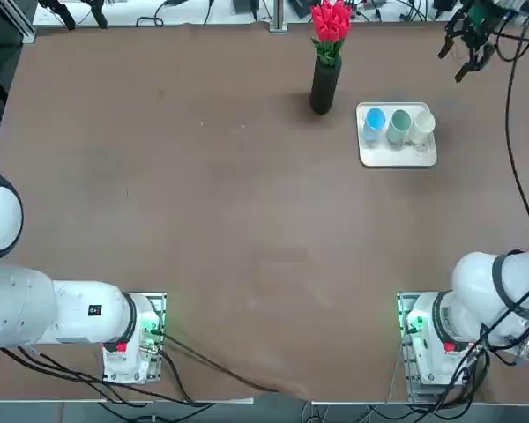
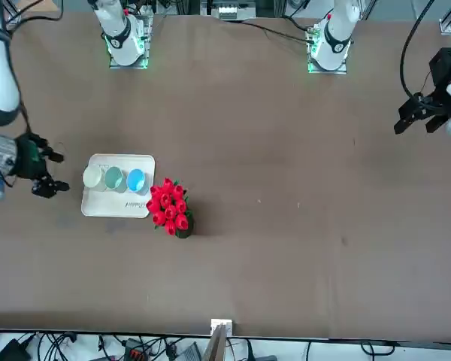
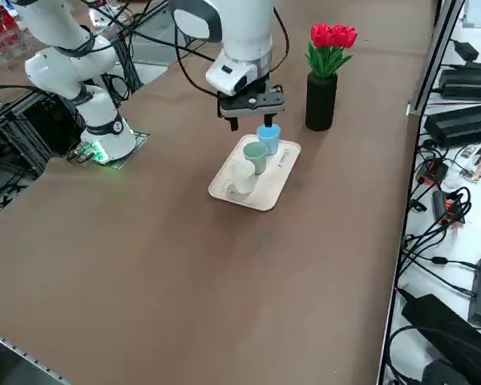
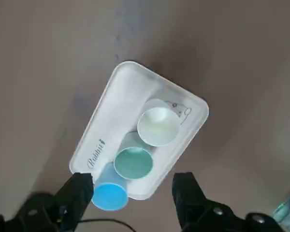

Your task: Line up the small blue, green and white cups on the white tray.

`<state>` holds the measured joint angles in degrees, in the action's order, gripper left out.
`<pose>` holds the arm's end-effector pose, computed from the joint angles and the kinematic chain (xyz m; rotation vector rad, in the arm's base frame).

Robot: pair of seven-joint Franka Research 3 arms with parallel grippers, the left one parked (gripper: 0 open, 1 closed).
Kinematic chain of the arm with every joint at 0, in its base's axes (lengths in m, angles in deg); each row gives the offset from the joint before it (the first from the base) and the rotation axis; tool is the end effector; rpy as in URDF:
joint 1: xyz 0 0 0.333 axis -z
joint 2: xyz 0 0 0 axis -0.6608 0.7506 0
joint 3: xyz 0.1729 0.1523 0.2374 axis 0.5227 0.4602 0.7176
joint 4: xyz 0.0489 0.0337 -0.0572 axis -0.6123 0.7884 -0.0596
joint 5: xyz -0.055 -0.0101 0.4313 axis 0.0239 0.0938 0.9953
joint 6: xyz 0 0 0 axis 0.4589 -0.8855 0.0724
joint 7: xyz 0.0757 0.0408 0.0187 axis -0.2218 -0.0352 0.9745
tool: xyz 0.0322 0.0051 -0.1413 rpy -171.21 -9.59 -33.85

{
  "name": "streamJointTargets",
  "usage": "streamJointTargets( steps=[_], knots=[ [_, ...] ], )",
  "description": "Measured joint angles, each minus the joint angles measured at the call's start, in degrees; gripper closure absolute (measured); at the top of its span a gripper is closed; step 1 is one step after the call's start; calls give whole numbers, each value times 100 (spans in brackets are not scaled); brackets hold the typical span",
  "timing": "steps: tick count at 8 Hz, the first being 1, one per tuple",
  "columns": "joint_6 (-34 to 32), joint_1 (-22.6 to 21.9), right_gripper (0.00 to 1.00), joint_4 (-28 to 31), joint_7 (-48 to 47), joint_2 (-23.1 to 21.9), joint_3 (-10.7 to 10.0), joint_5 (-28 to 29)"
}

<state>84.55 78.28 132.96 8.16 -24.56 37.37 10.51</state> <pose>0.6617 -0.0812 0.3990 -2.6437 1.4635 0.3391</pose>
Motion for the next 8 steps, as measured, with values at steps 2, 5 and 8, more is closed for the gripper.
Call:
streamJointTargets(
  steps=[2,5,8],
  knots=[
    [-736,-1,0,-635,1477,-5,0,-70],
    [-1444,-51,0,-1267,4055,-121,-49,-368],
    [-1568,-1935,0,-1253,5406,-667,-1722,-509]
  ],
)
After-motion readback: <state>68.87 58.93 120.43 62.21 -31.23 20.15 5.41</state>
